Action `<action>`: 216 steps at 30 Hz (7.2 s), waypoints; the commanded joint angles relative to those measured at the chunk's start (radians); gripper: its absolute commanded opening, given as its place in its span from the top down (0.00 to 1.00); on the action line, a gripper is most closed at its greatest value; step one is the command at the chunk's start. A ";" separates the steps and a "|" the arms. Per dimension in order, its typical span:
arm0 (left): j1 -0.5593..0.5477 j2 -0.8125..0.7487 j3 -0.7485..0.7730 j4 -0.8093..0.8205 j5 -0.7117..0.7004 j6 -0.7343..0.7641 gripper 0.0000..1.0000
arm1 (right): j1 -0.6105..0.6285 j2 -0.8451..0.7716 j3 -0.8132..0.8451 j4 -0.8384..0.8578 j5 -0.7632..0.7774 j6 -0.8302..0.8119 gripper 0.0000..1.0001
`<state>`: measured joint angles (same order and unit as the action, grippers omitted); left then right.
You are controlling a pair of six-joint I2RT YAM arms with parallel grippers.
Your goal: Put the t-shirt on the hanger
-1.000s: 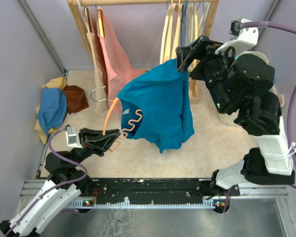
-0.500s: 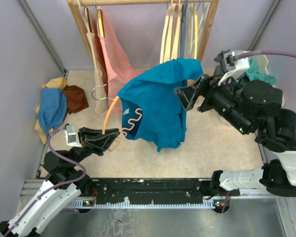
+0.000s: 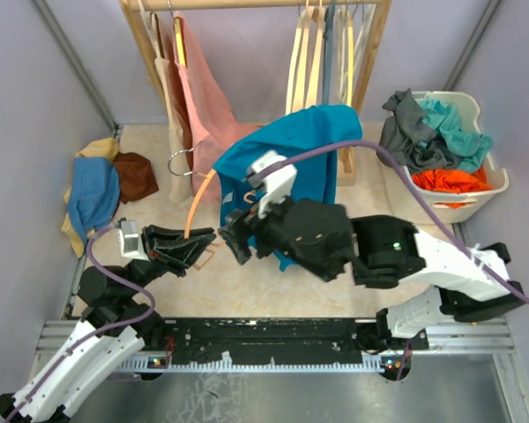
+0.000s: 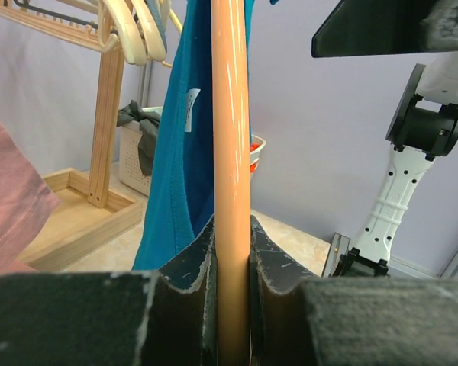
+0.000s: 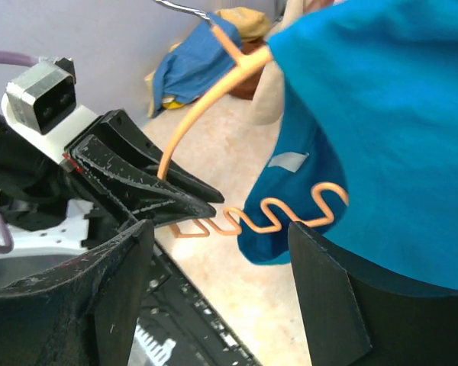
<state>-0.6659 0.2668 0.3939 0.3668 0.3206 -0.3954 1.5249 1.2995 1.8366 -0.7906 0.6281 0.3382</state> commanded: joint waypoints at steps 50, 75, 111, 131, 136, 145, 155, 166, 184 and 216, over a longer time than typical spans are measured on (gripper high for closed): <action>-0.001 0.010 0.085 0.057 0.014 0.017 1.00 | -0.085 0.237 0.193 0.175 0.383 -0.442 0.91; -0.001 0.091 0.079 0.114 0.000 0.046 1.00 | 0.009 0.314 0.340 -0.003 0.162 -0.337 1.00; -0.001 0.107 0.234 -0.092 0.107 0.142 1.00 | 0.027 0.196 0.324 -0.277 0.223 -0.230 1.00; -0.001 0.166 0.141 0.114 0.159 0.038 1.00 | 0.031 0.304 0.363 -0.079 0.129 -0.283 1.00; -0.001 0.159 0.125 0.118 0.175 0.016 1.00 | 0.031 0.304 0.385 -0.149 0.166 -0.252 0.85; -0.001 0.130 0.073 0.172 0.148 -0.035 1.00 | 0.035 0.299 0.473 -0.238 0.129 -0.222 0.53; -0.002 0.137 0.061 0.181 0.138 -0.042 1.00 | 0.041 0.207 0.412 -0.131 0.076 -0.234 0.52; -0.001 0.151 0.056 0.189 0.131 -0.046 1.00 | 0.041 0.146 0.341 -0.054 0.216 -0.266 0.50; -0.001 0.163 0.072 0.175 0.130 -0.033 1.00 | 0.049 0.343 0.492 -0.029 0.400 -0.478 0.41; -0.001 0.172 0.090 0.205 0.164 -0.048 1.00 | -0.011 0.316 0.346 -0.085 0.359 -0.396 0.71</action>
<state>-0.6659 0.4538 0.4419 0.4320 0.5098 -0.4347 1.5089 1.6501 2.1975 -0.8349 1.0084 -0.1009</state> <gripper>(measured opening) 0.197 0.333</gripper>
